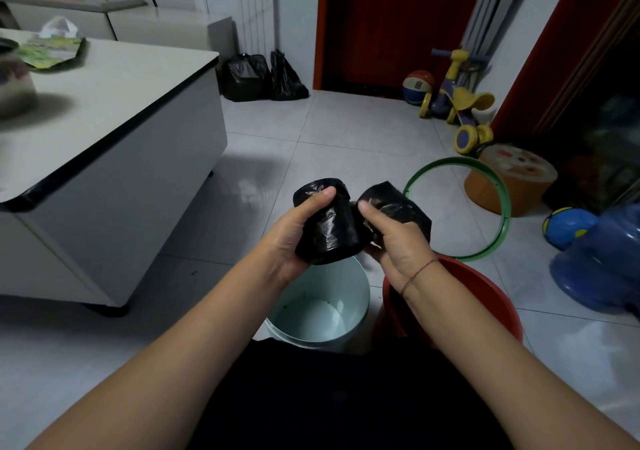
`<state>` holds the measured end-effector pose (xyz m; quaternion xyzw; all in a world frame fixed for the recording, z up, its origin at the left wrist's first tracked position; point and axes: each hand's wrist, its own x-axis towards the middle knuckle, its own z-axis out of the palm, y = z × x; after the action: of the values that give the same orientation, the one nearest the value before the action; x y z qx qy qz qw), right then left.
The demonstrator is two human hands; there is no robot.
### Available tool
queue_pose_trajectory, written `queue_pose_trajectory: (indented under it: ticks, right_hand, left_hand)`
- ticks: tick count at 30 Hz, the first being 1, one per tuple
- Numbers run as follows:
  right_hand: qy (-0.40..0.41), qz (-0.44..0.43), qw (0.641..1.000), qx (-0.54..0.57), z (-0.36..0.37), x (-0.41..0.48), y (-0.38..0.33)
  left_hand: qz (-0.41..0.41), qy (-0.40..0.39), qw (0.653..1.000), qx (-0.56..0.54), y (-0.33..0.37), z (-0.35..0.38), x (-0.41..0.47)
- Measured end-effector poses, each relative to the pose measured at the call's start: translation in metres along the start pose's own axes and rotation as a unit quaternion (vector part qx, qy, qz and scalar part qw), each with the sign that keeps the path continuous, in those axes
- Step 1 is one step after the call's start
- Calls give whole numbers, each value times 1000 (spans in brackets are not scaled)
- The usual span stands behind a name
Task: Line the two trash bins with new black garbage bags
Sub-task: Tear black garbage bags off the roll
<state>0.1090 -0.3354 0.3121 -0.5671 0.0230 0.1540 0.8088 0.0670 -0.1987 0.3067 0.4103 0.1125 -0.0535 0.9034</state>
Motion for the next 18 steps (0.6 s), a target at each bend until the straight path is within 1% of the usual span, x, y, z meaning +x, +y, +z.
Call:
queue_pose_trajectory:
  ticks: [1,3,5,7,9,14,18]
  right_hand:
    - [15,-5,1000,6,1,0,1]
    - [38,-46,998,30,0,2,0]
    - [31,-71,996,33,-1,3,-2]
    - [16,-62,998,22,-2,3,-1]
    - [22,-54,998,10,-4,4,1]
    - [73,-121,989,39,-3,8,-2]
    - [94,-133,984,71,1,8,-2]
  left_hand:
    - [1,-2,1000,-2,0,0,-1]
    - [1,7,1000,-12,0,1,-1]
    - [0,6,1000,-8,0,1,-1]
    - [5,-5,1000,8,0,3,-3]
    - [13,-2,999,33,0,4,-4]
    - [57,83,993,66,2,13,-2]
    - [94,102,987,77,1,18,1]
